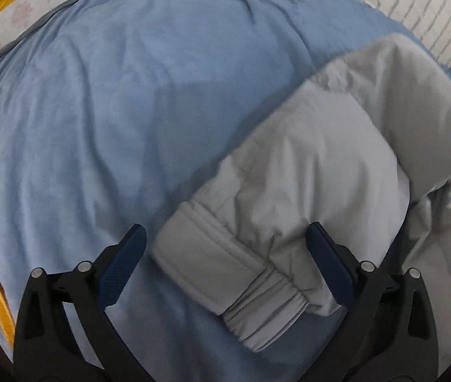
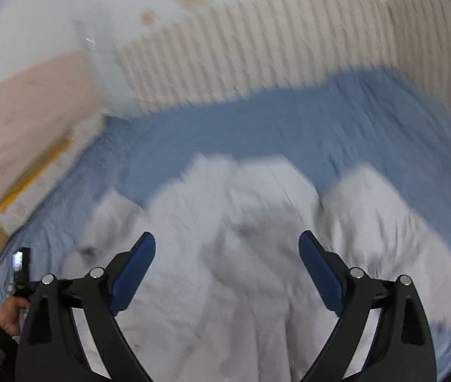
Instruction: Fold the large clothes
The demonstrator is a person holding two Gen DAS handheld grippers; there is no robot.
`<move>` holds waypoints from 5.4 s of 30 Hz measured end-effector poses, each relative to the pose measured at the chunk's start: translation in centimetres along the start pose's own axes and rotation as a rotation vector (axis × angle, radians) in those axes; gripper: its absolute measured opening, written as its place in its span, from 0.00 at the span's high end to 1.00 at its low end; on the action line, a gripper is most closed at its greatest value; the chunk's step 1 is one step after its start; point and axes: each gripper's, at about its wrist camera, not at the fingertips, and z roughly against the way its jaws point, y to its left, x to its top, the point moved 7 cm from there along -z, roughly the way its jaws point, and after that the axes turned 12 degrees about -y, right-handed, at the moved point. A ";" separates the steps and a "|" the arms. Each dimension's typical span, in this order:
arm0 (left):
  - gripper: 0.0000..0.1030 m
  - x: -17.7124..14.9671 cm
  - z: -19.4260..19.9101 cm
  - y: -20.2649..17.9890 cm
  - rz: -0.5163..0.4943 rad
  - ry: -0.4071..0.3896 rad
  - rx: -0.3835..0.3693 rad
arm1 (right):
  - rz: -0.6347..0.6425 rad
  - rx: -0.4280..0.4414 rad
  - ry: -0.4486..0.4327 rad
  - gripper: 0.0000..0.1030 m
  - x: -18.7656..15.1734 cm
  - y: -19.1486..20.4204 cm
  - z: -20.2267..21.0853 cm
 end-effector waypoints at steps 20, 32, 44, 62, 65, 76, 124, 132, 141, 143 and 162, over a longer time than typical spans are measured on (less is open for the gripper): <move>0.88 13.5 13.7 -3.8 -0.032 -0.505 0.024 | -0.229 -0.098 0.004 0.11 0.0 -7.0 -0.6; 0.82 13.3 24.9 -33.7 -0.407 -0.683 -0.269 | -0.398 -0.054 -0.069 0.11 1.8 -11.5 0.6; 0.03 0.6 31.2 -51.5 -0.588 -0.690 -0.614 | -0.449 -0.112 -0.156 0.11 2.4 -16.5 2.4; 0.03 6.5 10.6 -25.9 -0.206 -0.386 -0.249 | -0.174 -0.027 0.039 0.11 -1.1 -8.4 -5.4; 0.03 6.6 5.6 -19.9 -0.104 -0.290 -0.192 | -0.122 -0.053 0.063 0.11 -1.6 -7.5 -6.5; 0.03 4.9 -3.3 -24.6 -0.182 -0.020 -0.498 | -0.011 -0.113 0.076 0.11 -1.3 -7.2 -7.2; 0.03 7.3 17.1 -11.2 -0.151 -0.619 0.082 | -0.086 -0.398 0.053 0.11 -2.6 -15.9 -4.0; 0.03 6.9 14.4 -5.9 0.065 -0.576 -0.055 | -0.391 -0.659 0.066 0.11 -7.3 -28.2 2.7; 0.03 6.7 14.0 -5.5 0.060 -0.561 -0.063 | -0.437 -0.585 0.064 0.12 -8.0 -28.4 -1.5; 0.03 6.8 13.4 -5.7 0.044 -0.557 -0.053 | -0.427 -0.610 0.090 0.12 -8.8 -28.9 -1.8; 0.03 6.9 11.0 -5.3 0.034 -0.514 -0.022 | -0.306 -0.635 -0.088 0.92 -4.8 -28.1 -1.0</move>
